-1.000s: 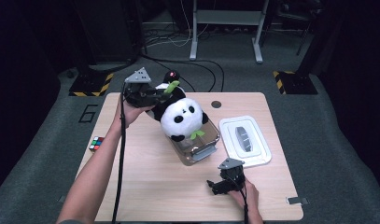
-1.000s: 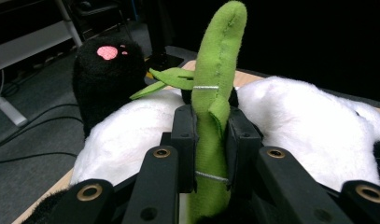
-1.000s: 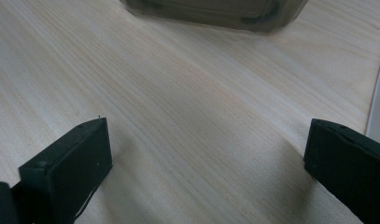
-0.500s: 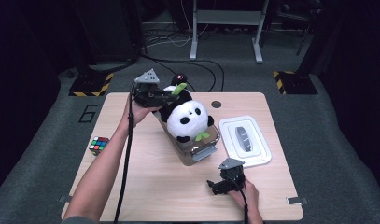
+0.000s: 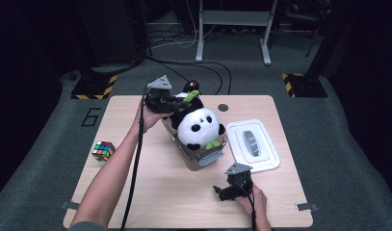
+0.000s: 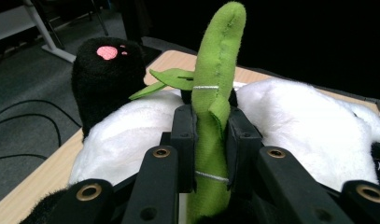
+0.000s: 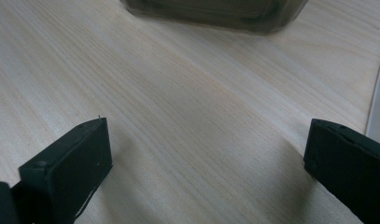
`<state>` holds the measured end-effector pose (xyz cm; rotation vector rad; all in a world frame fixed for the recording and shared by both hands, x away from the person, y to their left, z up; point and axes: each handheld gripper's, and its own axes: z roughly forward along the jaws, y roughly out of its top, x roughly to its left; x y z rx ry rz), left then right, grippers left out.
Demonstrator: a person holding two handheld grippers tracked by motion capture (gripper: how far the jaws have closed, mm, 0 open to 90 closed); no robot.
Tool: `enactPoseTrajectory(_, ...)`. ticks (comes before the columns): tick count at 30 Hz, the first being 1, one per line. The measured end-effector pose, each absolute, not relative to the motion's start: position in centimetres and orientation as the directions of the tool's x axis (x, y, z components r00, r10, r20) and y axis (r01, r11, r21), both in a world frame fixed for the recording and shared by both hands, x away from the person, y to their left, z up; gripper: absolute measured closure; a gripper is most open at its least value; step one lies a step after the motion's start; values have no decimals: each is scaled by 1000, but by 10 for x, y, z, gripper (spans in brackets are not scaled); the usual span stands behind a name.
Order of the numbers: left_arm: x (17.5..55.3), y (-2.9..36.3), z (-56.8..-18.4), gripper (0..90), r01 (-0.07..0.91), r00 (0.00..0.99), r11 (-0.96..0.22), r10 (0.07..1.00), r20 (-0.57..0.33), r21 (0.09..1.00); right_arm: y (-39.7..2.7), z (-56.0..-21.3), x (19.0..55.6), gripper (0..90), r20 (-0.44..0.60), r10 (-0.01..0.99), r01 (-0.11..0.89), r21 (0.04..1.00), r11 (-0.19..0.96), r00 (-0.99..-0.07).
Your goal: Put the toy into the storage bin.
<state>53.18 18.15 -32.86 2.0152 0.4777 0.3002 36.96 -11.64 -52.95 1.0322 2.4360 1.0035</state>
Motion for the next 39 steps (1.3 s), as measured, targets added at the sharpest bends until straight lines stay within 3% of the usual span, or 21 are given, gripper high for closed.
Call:
enactPoseTrajectory(13, 539, 176, -356, 758, 232, 902, -420, 431, -32, 878, -116, -530, 369, 2, -11, 723, 505, 708, 493, -690)
enactPoseTrajectory(27, 543, 177, -376, 713, 329, 870, -416, 483, -101, 848, -116, -530, 370, 2, -14, 722, 503, 708, 495, -691)
enactPoseTrajectory(30, 545, 177, -378, 667, 355, 866, -424, 486, -122, 833, -116, -530, 370, 2, -14, 722, 503, 708, 496, -692)
enactPoseTrajectory(34, 542, 178, -374, 472, 379, 849, -406, 509, -138, 831, -116, -530, 369, 2, -12, 722, 504, 708, 494, -691)
enactPoseTrajectory(39, 537, 177, -361, 292, 380, 834, -379, 535, -135, 844, -116, -530, 370, 2, -14, 722, 502, 708, 496, -692)
